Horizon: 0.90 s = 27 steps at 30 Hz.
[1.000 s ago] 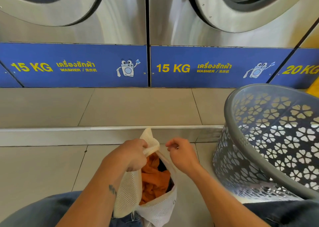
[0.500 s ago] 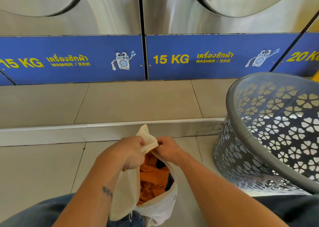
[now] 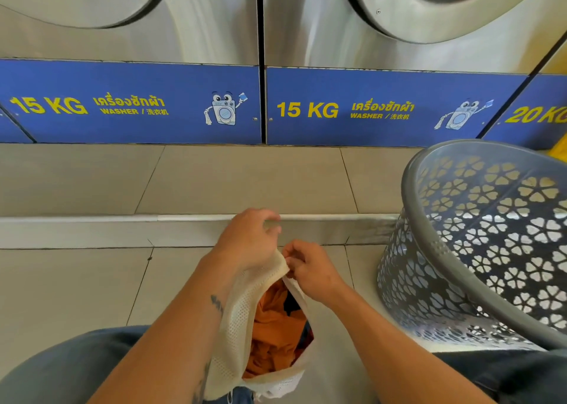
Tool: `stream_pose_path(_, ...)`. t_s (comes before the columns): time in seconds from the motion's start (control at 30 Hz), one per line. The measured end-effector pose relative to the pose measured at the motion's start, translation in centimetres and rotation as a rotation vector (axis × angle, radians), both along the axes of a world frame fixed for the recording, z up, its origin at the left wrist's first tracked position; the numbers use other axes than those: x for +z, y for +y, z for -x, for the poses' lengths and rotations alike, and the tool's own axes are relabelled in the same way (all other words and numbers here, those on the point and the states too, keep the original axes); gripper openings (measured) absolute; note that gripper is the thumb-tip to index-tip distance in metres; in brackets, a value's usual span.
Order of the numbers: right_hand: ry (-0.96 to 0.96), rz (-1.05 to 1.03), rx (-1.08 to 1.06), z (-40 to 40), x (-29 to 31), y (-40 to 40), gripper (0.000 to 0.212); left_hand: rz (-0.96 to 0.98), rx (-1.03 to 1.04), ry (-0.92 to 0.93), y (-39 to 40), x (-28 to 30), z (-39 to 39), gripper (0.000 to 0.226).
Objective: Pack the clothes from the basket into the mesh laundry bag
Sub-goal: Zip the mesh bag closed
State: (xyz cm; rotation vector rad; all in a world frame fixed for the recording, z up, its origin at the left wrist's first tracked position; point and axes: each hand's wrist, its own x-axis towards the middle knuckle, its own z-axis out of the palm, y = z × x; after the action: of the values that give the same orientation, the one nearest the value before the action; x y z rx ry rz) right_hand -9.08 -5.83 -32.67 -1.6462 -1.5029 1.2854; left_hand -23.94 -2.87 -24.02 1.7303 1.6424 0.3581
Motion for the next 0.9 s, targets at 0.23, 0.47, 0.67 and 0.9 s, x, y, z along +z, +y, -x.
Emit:
stream_pose_path(0.23,0.178,0.15,-0.219,-1.4,1.6,-2.7,0.019,0.226,0.004,0.134,-1.4,-1.9,0.0,0.014)
stream_pose_path(0.47,0.168,0.117,-0.175,-1.5,3.7,-2.9,0.017,0.311,-0.024,0.111,-1.5,-1.8,-0.8,0.02)
stream_pose_path(0.67,0.137,0.179,-0.185,-1.5,4.0,-3.7,0.019,0.407,-0.131,0.164,-2.4,-3.5,-1.2,0.024)
stream_pose_path(0.9,0.178,0.304,-0.23,-0.6,4.0,-4.5,0.012,0.293,-0.093,0.145,-2.8,-4.3,-1.2,0.016)
